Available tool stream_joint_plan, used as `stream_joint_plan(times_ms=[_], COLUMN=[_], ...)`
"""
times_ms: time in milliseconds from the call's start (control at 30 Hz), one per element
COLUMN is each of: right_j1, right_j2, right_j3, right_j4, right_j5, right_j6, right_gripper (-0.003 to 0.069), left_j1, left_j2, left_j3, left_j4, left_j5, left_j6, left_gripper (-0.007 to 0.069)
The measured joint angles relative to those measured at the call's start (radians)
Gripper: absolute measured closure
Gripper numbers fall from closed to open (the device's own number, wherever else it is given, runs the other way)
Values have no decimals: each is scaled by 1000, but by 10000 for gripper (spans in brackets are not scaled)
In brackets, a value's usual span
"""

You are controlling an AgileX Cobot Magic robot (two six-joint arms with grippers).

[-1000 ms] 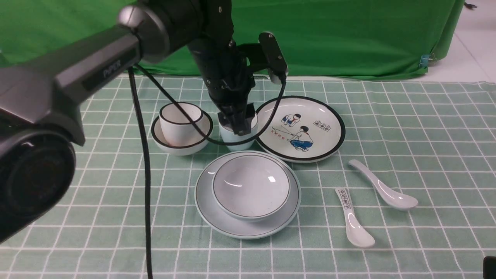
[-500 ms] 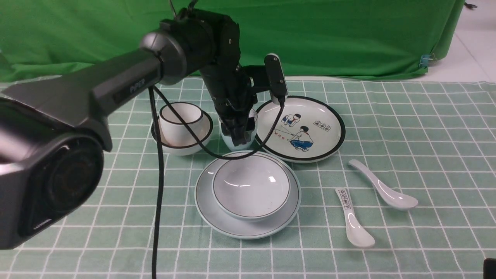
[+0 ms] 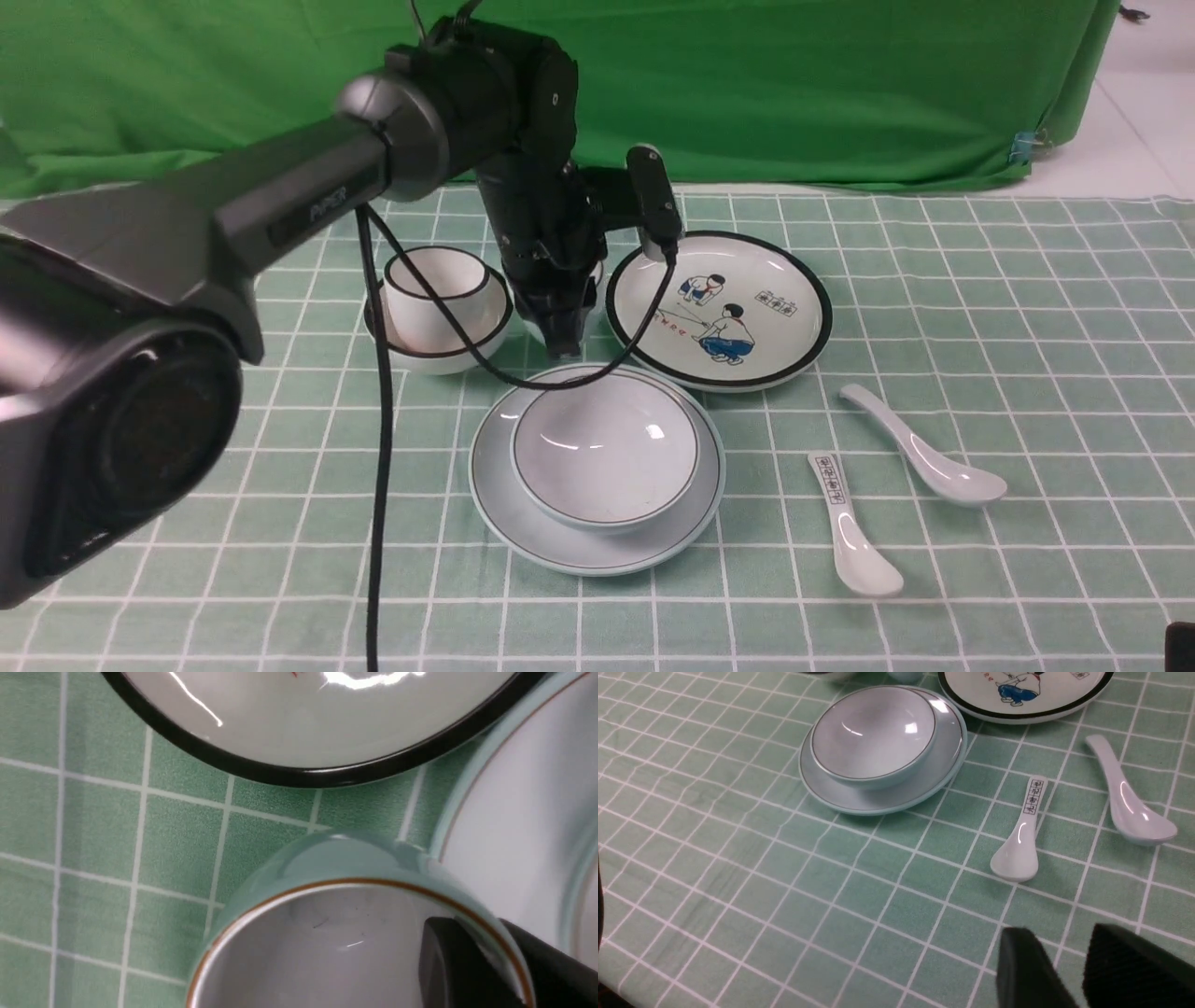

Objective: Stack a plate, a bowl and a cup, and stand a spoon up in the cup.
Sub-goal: Use the left arm to grab a blue teacup, then use the left arm to put the blue teacup into the blue rice bowl in the middle

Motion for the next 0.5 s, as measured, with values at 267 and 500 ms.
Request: stream_joint_plan(times_ms=[267,500], right_j1=[0,0], right_j2=[0,0], right_j3=[0,0], right_j4=[0,0], right_j5=[-19,-27], right_j6=[-16,-20], right_gripper=[422,422], left_j1=[-111,-178], left_j2=[-254,-250], left_j3=[190,391], left_j4=[-30,-40], left_j5=[62,20], left_j6=[-138,-163], left_gripper=[587,587])
